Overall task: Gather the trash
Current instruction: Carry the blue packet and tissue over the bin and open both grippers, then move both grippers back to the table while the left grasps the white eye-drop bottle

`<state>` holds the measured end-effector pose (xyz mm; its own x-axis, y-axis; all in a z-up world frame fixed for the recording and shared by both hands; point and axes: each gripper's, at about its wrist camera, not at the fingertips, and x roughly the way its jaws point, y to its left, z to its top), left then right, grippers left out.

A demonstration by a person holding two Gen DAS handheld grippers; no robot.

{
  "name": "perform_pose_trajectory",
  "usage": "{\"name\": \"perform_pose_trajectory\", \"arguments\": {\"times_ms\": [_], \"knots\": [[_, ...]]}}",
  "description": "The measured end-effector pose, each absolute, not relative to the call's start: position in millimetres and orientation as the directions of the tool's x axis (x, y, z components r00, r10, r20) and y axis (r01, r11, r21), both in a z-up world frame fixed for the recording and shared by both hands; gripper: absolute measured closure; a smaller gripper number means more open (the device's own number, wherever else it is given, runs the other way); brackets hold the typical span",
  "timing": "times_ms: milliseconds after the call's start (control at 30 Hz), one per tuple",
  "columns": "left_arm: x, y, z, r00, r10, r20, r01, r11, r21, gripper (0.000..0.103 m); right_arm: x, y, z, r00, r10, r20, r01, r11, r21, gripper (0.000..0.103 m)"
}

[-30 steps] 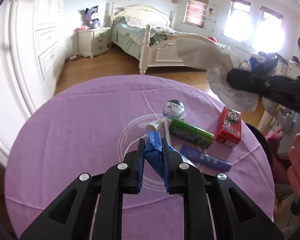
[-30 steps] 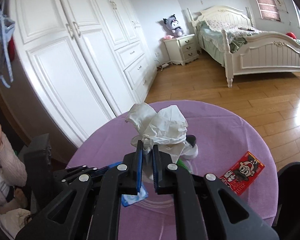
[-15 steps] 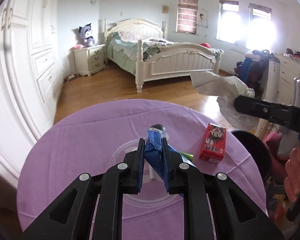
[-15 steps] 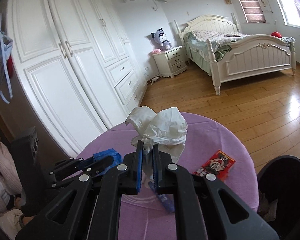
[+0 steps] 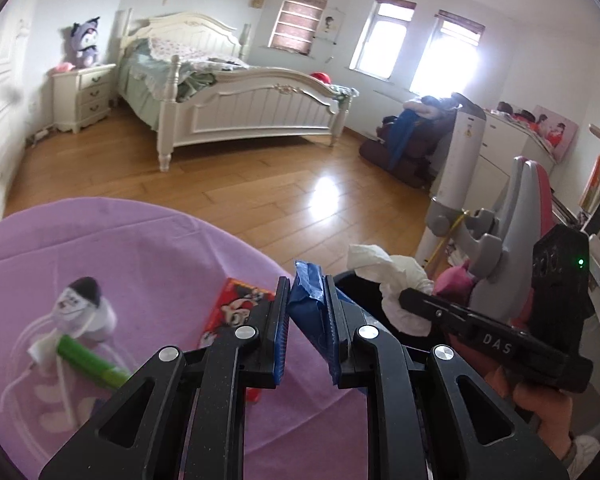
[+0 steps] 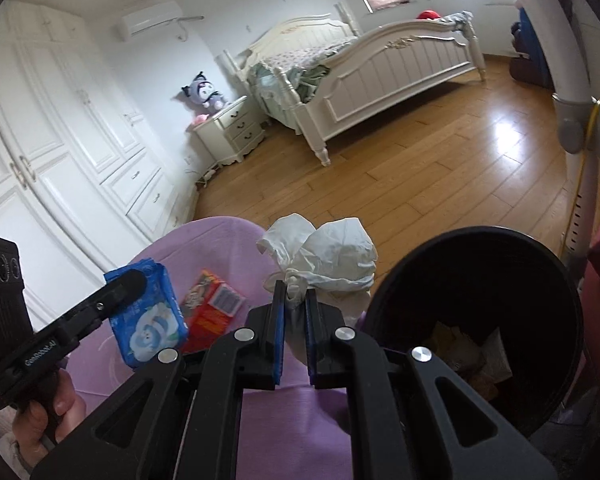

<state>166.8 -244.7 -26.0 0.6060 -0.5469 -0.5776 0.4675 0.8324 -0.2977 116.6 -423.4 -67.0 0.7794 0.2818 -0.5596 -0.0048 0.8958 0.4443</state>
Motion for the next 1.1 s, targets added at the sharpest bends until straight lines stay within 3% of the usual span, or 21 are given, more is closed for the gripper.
{"name": "perform_pose_trajectory", "arguments": {"times_ms": [533, 633, 667, 700, 733, 767, 800, 1100], "knots": [[191, -359, -57, 0.482, -0.610, -0.629, 0.556, 0.768, -0.318, 0.086, 99, -493, -118, 0.776, 0.215, -0.592, 0.162, 0.840, 0.518, 0.093], [192, -374, -58, 0.481, -0.590, -0.648, 0.564, 0.774, -0.286, 0.084, 97, -509, -123, 0.762, 0.246, -0.599, 0.171, 0.815, 0.553, 0.086], [192, -376, -57, 0.481, -0.581, -0.656, 0.568, 0.777, -0.271, 0.080, 96, -511, -124, 0.758, 0.251, -0.602, 0.177, 0.809, 0.560, 0.074], [192, -377, -56, 0.485, -0.573, -0.661, 0.569, 0.780, -0.258, 0.066, 94, -515, -124, 0.764, 0.246, -0.597, 0.186, 0.802, 0.568, 0.053], [190, -376, -54, 0.499, -0.563, -0.659, 0.565, 0.788, -0.245, 0.049, 90, -517, -123, 0.777, 0.243, -0.580, 0.187, 0.791, 0.582, 0.042], [189, -374, -52, 0.513, -0.556, -0.654, 0.560, 0.794, -0.236, 0.043, 88, -518, -121, 0.787, 0.245, -0.567, 0.181, 0.786, 0.591, 0.033], [186, -371, -49, 0.529, -0.551, -0.645, 0.556, 0.800, -0.227, 0.037, 87, -518, -119, 0.787, 0.246, -0.567, 0.176, 0.790, 0.587, 0.033], [171, -310, -30, 0.575, -0.527, -0.626, 0.505, 0.831, -0.236, 0.037, 92, -473, -101, 0.771, 0.294, -0.565, 0.087, 0.830, 0.550, 0.033]]}}
